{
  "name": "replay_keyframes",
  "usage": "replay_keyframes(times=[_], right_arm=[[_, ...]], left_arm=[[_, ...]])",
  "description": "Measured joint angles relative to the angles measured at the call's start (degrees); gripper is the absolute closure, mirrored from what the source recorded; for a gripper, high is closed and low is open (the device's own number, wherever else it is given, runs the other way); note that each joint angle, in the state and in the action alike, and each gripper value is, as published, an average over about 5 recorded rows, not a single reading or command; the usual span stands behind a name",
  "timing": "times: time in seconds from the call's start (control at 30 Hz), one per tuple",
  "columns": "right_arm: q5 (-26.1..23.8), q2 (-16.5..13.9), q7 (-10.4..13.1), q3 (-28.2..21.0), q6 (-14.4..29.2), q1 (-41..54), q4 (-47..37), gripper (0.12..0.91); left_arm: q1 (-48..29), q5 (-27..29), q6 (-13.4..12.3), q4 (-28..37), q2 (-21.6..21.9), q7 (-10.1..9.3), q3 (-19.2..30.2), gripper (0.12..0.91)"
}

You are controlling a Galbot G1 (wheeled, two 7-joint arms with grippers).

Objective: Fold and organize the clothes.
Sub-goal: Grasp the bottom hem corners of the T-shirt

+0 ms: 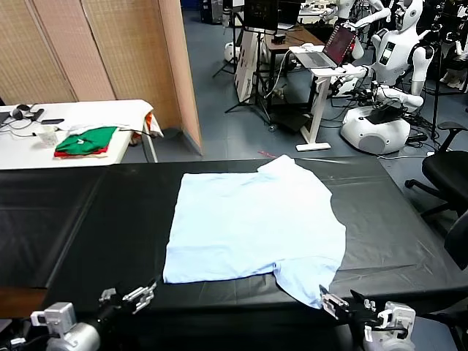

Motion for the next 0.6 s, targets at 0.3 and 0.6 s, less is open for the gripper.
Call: replay_keyframes(times=[0.3,0.6], right_arm=[[-1.54,0.52,0.18,-1.71,0.0,1.88,-1.87,0.118],[-2.58,1.16,0.31,-3.32,0.05,3.09,-3.44,0.129]], left_arm=[[-2.7,4.4,-1.24,2.78,-2.06,1.36,2.59,0.123],[-3.78,9.43,-2.47,5.27,-4.14,1.64,6.33,0.125]])
